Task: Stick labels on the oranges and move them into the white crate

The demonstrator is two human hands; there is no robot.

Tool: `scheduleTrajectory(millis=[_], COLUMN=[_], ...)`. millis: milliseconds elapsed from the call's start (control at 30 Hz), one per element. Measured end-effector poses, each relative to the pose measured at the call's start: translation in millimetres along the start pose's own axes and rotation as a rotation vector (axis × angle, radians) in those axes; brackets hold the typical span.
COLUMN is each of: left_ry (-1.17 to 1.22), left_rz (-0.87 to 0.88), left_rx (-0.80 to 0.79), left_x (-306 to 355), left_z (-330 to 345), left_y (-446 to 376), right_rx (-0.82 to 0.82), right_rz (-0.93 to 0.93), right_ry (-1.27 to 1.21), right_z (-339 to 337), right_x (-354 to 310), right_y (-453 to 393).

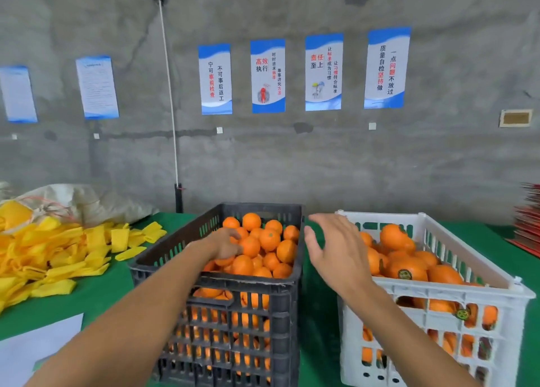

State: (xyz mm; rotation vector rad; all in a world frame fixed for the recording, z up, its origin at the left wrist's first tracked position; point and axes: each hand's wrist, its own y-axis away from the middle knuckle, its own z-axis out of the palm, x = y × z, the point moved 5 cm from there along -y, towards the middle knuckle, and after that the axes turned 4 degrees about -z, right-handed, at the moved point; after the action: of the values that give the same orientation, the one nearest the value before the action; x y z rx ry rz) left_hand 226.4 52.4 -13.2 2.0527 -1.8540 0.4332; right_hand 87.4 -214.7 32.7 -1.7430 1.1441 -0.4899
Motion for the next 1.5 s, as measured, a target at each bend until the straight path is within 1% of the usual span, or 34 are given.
scheduleTrajectory(millis=[33,100,167,200,267,300,333,400,467,533,667,733,800,833,900,967,1033,1067,1133,1200,1267,1300,1400,1500], left_ry=[0.006,-0.058,-0.124,-0.117,-0.114,-0.169,-0.252,-0.385,-0.409,-0.371,-0.221,-0.226,-0.261,-0.237,-0.163,-0.027,0.172,0.294,0.555,0.730,0.834,0.878,0.984,1.028], left_rz=[-0.084,-0.205,-0.243,-0.265,-0.308,-0.305,-0.286,-0.235,-0.188,-0.162,-0.155,-0.142,-0.081,-0.027,0.117,0.237,0.352,0.405,0.509,0.597,0.657,0.679,0.693,0.593], left_rx=[-0.050,-0.201,-0.359,-0.389,-0.329,-0.284,-0.237,-0.156,-0.144,-0.150,-0.192,-0.187,-0.121,-0.063,0.120,0.299,0.419,0.445,0.448,0.481,0.498,0.483,0.386,0.249], left_x=[-22,-47,-45,-40,-32,-28,-23,-15,-13,-15,-30,-32,-18,-6,19,37,43,43,41,36,32,29,19,-5], left_z=[1,5,9,8,2,-1,-3,-4,1,4,10,12,6,3,-14,-34,-47,-49,-46,-38,-27,-17,22,73], left_y=[-5,-6,-6,-8,-18,-25,-31,-43,-57,-66,-73,-75,-67,-63,-47,-16,24,45,86,124,156,169,199,214], right_rx=[-0.088,-0.356,-0.577,-0.668,-0.835,-0.890,-0.912,-0.884,-0.862,-0.851,-0.860,-0.858,-0.823,-0.792,-0.679,-0.503,-0.312,-0.207,-0.017,0.065,0.125,0.155,0.201,0.132], right_rz=[0.013,0.078,0.134,0.129,0.106,0.106,0.106,0.132,0.157,0.162,0.190,0.206,0.227,0.244,0.250,0.237,0.224,0.218,0.181,0.088,0.005,-0.025,-0.042,0.041], right_ry=[-0.051,-0.128,-0.146,-0.126,-0.073,-0.066,-0.075,-0.086,-0.099,-0.120,-0.124,-0.098,-0.092,-0.086,-0.073,-0.105,-0.208,-0.283,-0.406,-0.478,-0.542,-0.565,-0.645,-0.731], right_z=[15,54,92,108,131,139,144,146,145,142,138,138,133,132,125,113,94,83,55,30,8,-1,-15,-9], right_x=[-16,-43,-59,-64,-70,-69,-67,-61,-60,-63,-63,-64,-62,-59,-54,-57,-66,-69,-73,-82,-88,-89,-85,-74], right_y=[-10,-22,-27,-28,-24,-22,-21,-22,-22,-25,-24,-23,-25,-26,-31,-38,-44,-44,-38,-20,6,21,67,114])
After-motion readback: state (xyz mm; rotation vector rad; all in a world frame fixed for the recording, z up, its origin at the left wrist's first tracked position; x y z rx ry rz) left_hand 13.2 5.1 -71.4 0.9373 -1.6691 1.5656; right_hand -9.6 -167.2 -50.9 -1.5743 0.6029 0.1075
